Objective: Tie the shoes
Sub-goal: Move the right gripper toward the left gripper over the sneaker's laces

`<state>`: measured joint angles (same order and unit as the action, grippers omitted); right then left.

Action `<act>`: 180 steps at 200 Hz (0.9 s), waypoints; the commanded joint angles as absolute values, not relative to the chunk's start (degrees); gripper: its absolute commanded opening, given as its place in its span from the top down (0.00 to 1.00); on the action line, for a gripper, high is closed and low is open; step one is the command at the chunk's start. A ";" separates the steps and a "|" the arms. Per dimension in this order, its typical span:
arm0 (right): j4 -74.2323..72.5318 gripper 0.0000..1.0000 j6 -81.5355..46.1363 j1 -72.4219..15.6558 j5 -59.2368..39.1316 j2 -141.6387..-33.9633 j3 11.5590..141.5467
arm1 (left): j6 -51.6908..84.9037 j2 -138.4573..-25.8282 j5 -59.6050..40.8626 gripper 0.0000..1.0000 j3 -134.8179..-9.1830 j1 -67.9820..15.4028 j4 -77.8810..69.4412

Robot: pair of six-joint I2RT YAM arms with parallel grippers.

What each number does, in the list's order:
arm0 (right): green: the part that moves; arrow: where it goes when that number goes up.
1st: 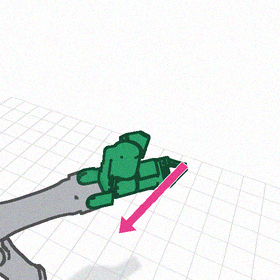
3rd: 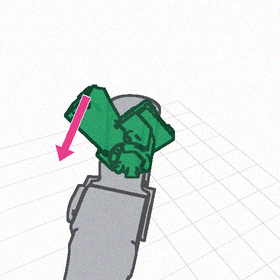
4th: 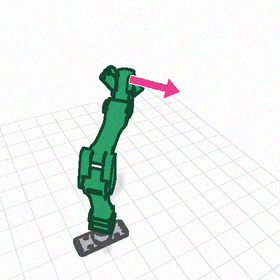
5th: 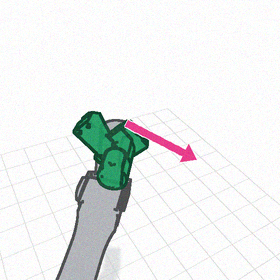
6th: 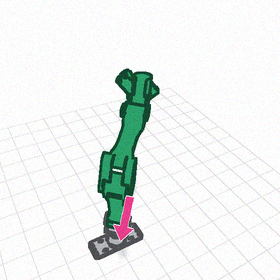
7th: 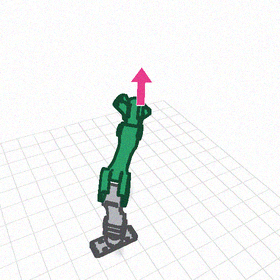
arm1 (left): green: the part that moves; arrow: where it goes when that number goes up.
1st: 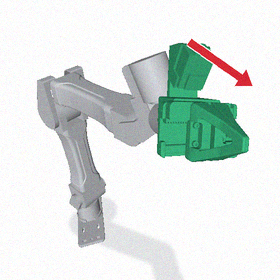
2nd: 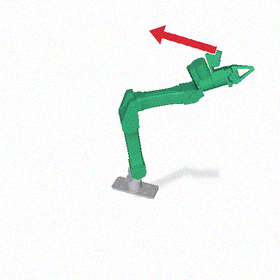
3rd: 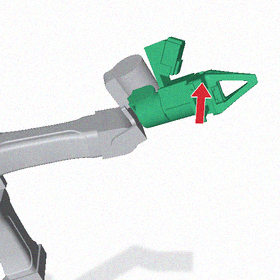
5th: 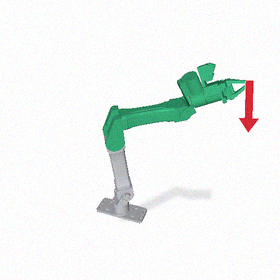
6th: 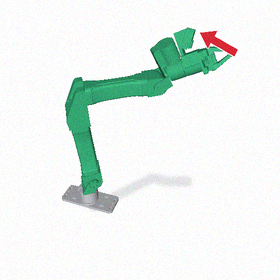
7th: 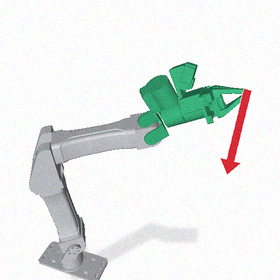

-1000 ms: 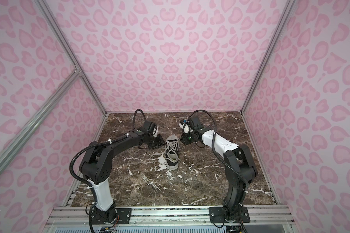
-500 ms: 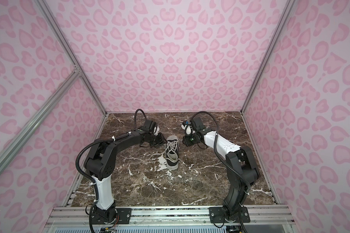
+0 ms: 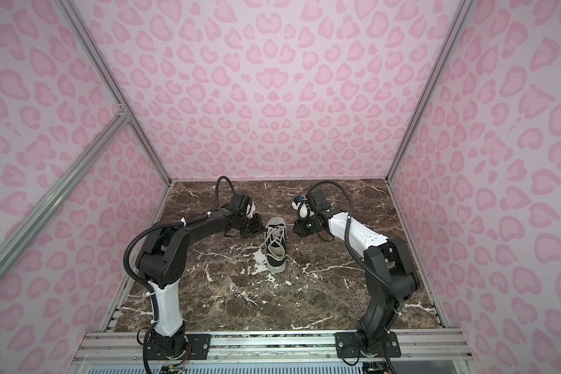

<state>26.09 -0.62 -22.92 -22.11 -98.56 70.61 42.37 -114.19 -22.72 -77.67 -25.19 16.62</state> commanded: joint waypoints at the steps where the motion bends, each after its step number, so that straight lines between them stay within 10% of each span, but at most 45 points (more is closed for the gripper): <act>1: 25.07 0.62 -1.75 -22.98 -22.92 -97.93 69.36 | 41.85 -113.23 -22.77 0.92 -77.77 -25.19 16.48; 180: 12.44 0.77 -18.78 -28.29 -33.27 -101.83 69.76 | 39.55 -106.97 -18.19 0.97 -78.30 -28.32 23.24</act>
<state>15.57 -14.55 -27.64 -30.92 -100.44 69.14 39.40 -107.94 -18.81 -78.32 -28.29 22.68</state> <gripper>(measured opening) 0.230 0.050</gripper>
